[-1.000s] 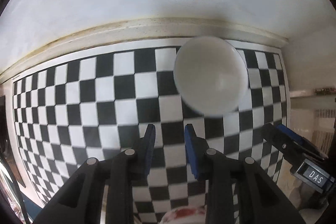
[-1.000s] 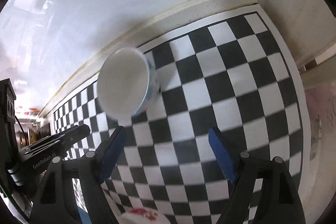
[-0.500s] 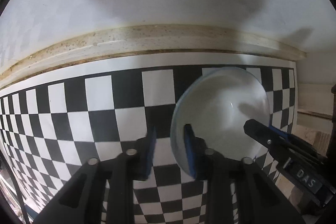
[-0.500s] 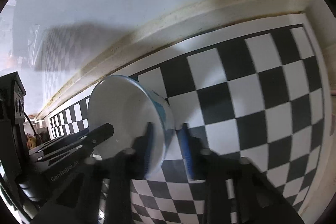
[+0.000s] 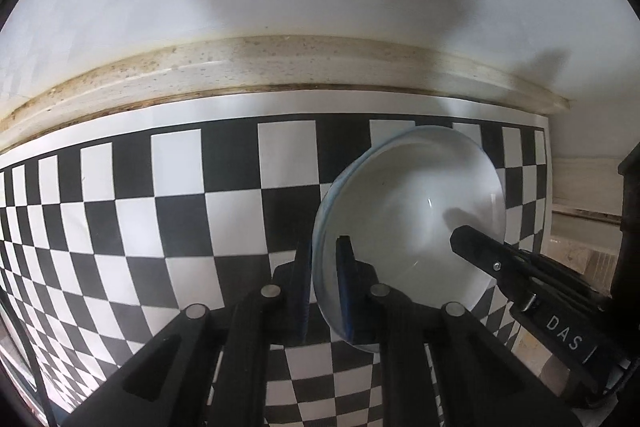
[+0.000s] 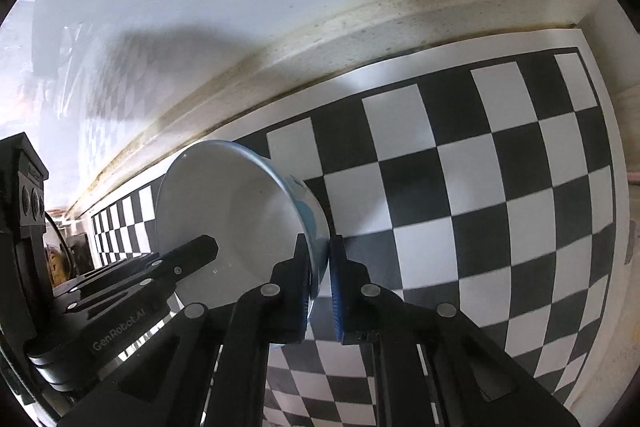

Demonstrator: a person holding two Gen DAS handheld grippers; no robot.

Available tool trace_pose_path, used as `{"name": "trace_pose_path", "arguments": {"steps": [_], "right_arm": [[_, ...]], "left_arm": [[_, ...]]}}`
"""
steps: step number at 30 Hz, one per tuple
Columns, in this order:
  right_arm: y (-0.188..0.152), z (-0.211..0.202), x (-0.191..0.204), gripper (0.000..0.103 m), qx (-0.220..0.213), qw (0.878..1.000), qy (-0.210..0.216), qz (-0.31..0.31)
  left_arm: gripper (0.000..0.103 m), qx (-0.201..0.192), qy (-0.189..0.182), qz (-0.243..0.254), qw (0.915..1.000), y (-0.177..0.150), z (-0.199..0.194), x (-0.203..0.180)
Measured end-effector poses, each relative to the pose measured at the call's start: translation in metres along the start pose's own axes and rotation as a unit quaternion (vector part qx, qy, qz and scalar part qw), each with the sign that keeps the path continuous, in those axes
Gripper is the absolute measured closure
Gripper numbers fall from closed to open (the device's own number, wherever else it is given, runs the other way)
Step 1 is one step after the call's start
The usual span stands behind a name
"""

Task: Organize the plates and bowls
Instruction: 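Lift the blue-dotted bowl with both grippers and carry it toward the stack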

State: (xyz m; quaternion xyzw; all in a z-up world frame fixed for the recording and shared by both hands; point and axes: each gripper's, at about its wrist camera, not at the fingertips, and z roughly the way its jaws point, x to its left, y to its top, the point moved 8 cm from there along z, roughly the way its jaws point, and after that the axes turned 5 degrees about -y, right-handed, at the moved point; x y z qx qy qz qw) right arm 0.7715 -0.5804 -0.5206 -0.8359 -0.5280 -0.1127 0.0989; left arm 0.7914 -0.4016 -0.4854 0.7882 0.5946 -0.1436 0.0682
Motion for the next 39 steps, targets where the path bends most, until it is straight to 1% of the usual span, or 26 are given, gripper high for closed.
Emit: {"name": "trace_pose_path", "arguments": {"steps": [6,11,12,19,22,28,33,39], "right_arm": [[-0.026,-0.022,0.015,0.093,-0.014,1.000,0.010,-0.009],[-0.059,-0.051,0.021,0.093,-0.028,0.999,0.014,-0.021],[-0.066,-0.055,0.022,0.093,-0.031,0.999,0.015,-0.021],[-0.131,-0.085,0.026,0.093,-0.046,0.998,0.015,-0.034],[-0.163,-0.090,0.030,0.093,-0.047,0.998,0.019,-0.040],[-0.214,-0.104,0.026,0.093,-0.049,0.997,0.021,-0.054],[-0.243,-0.110,0.023,0.093,-0.049,0.997,0.029,-0.053],[-0.271,-0.105,0.018,0.093,-0.040,0.997,0.024,-0.055]], "left_arm": [[0.093,-0.017,-0.001,0.013,0.9998,-0.026,-0.030,-0.006],[0.093,-0.031,0.009,0.027,0.9991,-0.052,-0.057,-0.013],[0.093,-0.032,0.011,0.030,0.9990,-0.052,-0.059,-0.017],[0.093,-0.037,0.015,0.057,0.9976,-0.113,-0.085,-0.024],[0.093,-0.043,0.017,0.068,0.9967,-0.141,-0.094,-0.027],[0.093,-0.057,0.035,0.088,0.9939,-0.184,-0.099,-0.034],[0.093,-0.044,0.026,0.087,0.9949,-0.212,-0.093,-0.031],[0.093,-0.026,0.021,0.088,0.9955,-0.242,-0.082,-0.027]]}}
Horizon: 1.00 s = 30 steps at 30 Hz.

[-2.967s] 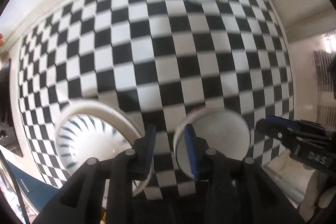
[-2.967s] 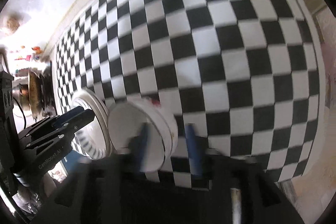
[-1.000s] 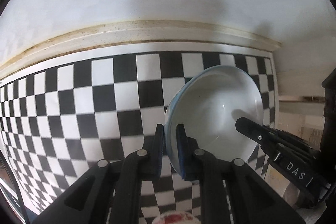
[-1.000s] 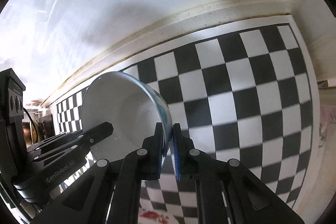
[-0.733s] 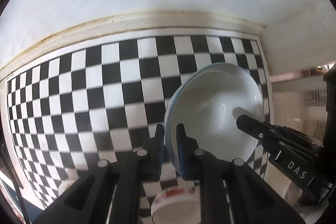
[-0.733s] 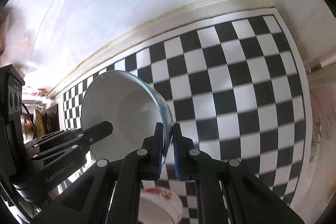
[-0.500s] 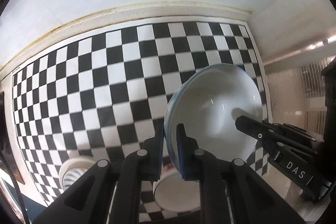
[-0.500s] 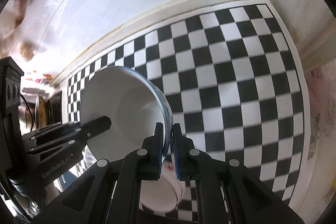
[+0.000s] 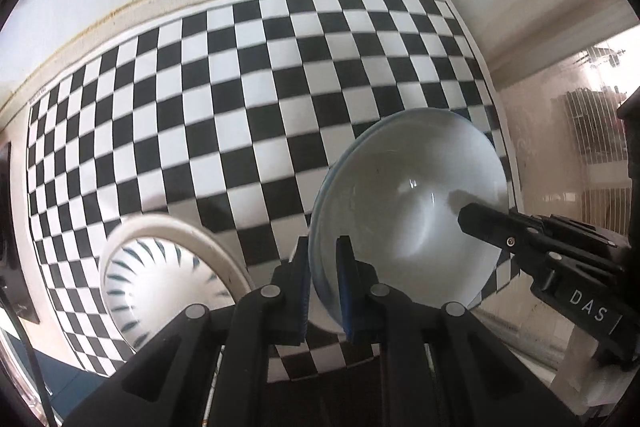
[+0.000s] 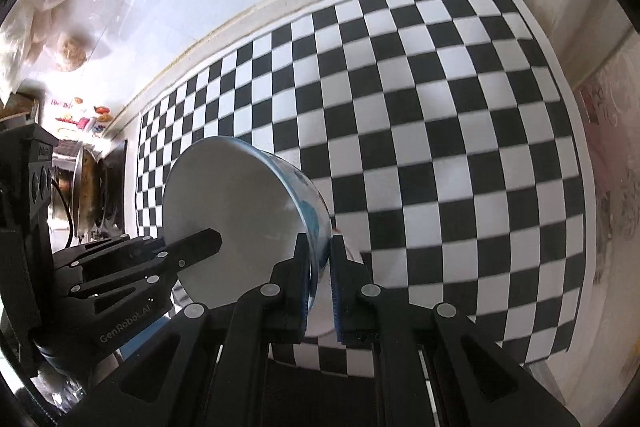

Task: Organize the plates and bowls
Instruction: 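Lift the blue-dotted bowl with both grippers and carry it toward the stack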

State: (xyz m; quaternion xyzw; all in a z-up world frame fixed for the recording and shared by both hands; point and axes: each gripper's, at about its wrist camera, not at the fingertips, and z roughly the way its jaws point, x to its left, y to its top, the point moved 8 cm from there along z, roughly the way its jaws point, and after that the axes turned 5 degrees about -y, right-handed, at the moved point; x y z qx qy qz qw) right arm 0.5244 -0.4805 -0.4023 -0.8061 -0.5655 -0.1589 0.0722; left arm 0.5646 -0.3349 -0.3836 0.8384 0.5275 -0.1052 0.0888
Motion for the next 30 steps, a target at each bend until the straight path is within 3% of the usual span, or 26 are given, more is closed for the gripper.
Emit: {"name": "trace_pose_path", "arguments": {"steps": [12,30], "right_arm": [[-0.039,0.040,-0.007,0.093,0.051,0.999,-0.003,0.000],[-0.040,0.069,-0.006,0.093,0.077,0.997,-0.021,-0.009]], "left_arm": [[0.093,0.053,0.008,-0.018,0.9984,-0.044,0.036,0.013],[0.093,0.077,0.027,-0.023,0.9964,-0.050,0.065,0.014]]}}
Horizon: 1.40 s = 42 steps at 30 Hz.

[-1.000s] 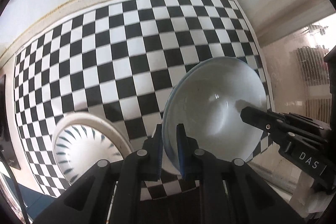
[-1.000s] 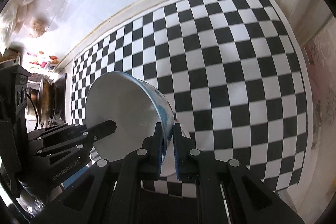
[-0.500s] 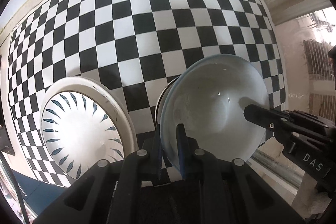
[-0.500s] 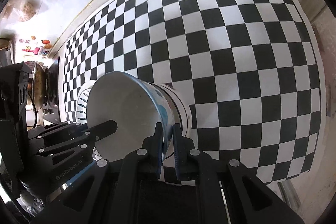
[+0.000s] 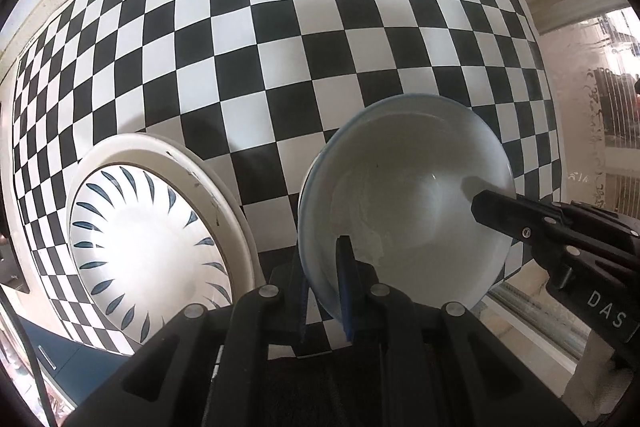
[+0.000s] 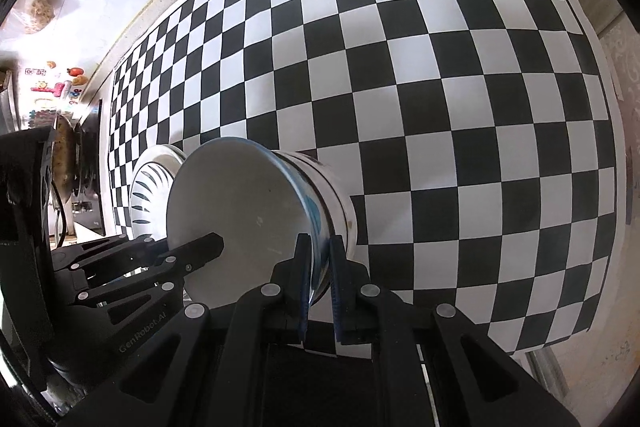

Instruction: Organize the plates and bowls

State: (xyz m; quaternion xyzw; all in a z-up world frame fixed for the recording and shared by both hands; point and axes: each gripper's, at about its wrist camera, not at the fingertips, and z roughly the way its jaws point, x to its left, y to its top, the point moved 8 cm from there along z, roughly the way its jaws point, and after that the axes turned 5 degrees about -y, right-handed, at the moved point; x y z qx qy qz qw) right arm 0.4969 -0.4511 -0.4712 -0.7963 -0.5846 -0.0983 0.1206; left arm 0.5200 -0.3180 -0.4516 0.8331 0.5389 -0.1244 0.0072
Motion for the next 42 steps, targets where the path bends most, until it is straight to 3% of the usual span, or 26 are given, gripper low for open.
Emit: {"name": "trace_pose_path", "arguments": {"steps": [15,25,27,28,29,30,31,33,42], "right_arm": [[-0.001,0.003,0.002,0.093,0.010,1.000,-0.012,0.000],[-0.009,-0.001,0.003,0.092,0.014,1.000,-0.026,-0.008],[-0.011,-0.004,0.004,0.083,0.012,0.999,-0.034,-0.012],[-0.011,-0.006,0.005,0.064,0.009,0.999,-0.037,-0.013],[-0.011,-0.008,0.005,0.033,0.007,0.999,-0.038,-0.012],[-0.011,-0.010,0.005,0.020,0.004,0.999,-0.037,-0.012],[-0.011,-0.014,0.004,0.020,-0.004,0.999,-0.042,-0.009],[-0.010,-0.021,0.000,0.019,-0.015,0.998,-0.054,-0.005],[-0.016,-0.049,-0.013,0.018,-0.039,0.995,-0.093,0.003]], "left_arm": [[0.089,0.010,0.012,-0.011,0.9998,-0.004,0.008,-0.002],[0.085,-0.012,0.025,-0.018,0.9995,-0.003,-0.008,0.006],[0.078,-0.020,0.025,-0.014,0.9994,-0.003,-0.014,0.007],[0.071,-0.027,0.026,-0.014,0.9992,-0.003,-0.018,0.008],[0.065,-0.034,0.026,-0.015,0.9990,-0.002,-0.022,0.008],[0.052,-0.040,0.028,-0.014,0.9987,-0.001,-0.026,0.009],[0.037,-0.050,0.036,-0.016,0.9980,0.001,-0.030,0.012],[0.016,-0.060,0.038,-0.022,0.9972,0.003,-0.035,0.015],[0.015,-0.088,0.030,-0.039,0.9949,-0.003,-0.062,0.026]]}}
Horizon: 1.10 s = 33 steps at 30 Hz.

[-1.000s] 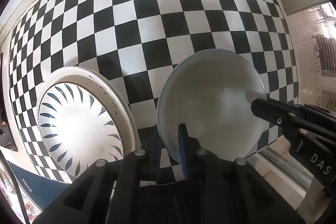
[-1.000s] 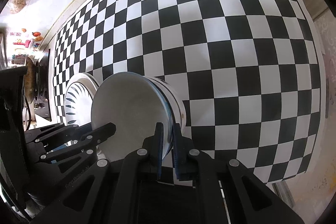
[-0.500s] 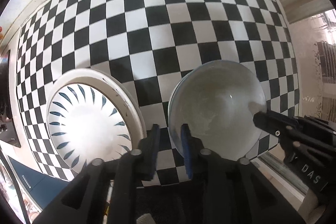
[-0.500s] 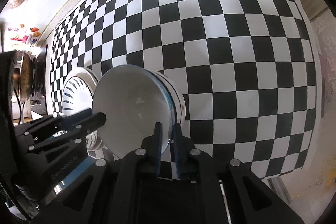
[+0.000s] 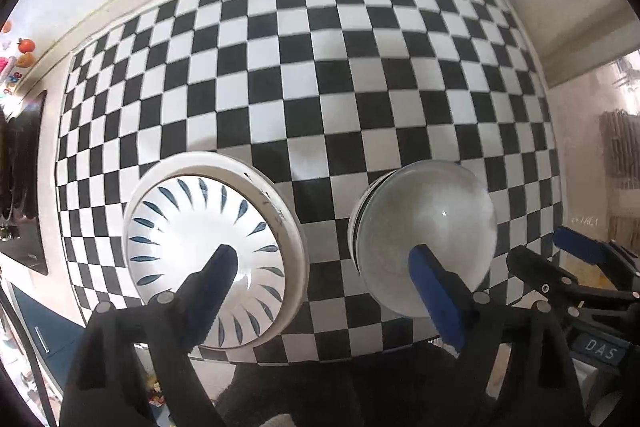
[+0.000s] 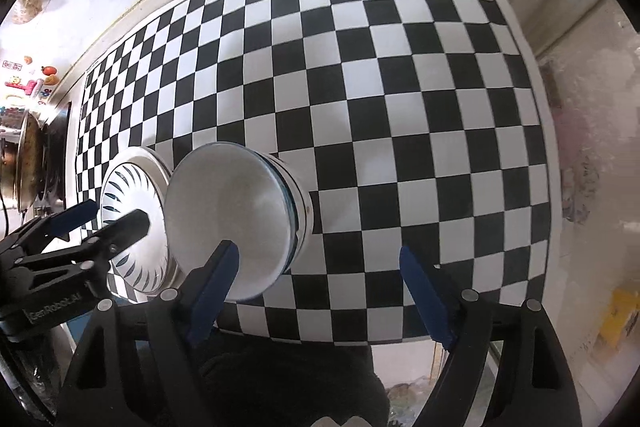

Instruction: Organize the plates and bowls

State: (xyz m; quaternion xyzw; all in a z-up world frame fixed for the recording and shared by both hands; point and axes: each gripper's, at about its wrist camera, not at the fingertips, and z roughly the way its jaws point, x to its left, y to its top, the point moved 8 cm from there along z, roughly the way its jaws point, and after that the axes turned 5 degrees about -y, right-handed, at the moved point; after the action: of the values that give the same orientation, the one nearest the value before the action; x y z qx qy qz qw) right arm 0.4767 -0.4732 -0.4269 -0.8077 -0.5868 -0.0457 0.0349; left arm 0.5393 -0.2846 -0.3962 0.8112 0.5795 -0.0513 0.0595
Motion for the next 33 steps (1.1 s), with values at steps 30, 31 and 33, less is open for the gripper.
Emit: {"name": "trace_pose_path", "arguments": {"steps": [30,31,33], "right_arm": [[-0.041,-0.208,0.031,0.018,-0.143,0.988,-0.041,-0.036],[-0.041,-0.210,0.030,0.018,-0.145,0.988,-0.043,-0.037],[-0.040,-0.210,0.030,0.018,-0.146,0.988,-0.043,-0.038]], "left_arm": [[0.015,-0.074,0.031,-0.002,0.9968,-0.053,-0.179,-0.017],[0.015,-0.073,0.029,-0.001,0.9969,-0.054,-0.179,-0.018],[0.015,-0.070,0.027,0.000,0.9972,-0.056,-0.178,-0.019]]}}
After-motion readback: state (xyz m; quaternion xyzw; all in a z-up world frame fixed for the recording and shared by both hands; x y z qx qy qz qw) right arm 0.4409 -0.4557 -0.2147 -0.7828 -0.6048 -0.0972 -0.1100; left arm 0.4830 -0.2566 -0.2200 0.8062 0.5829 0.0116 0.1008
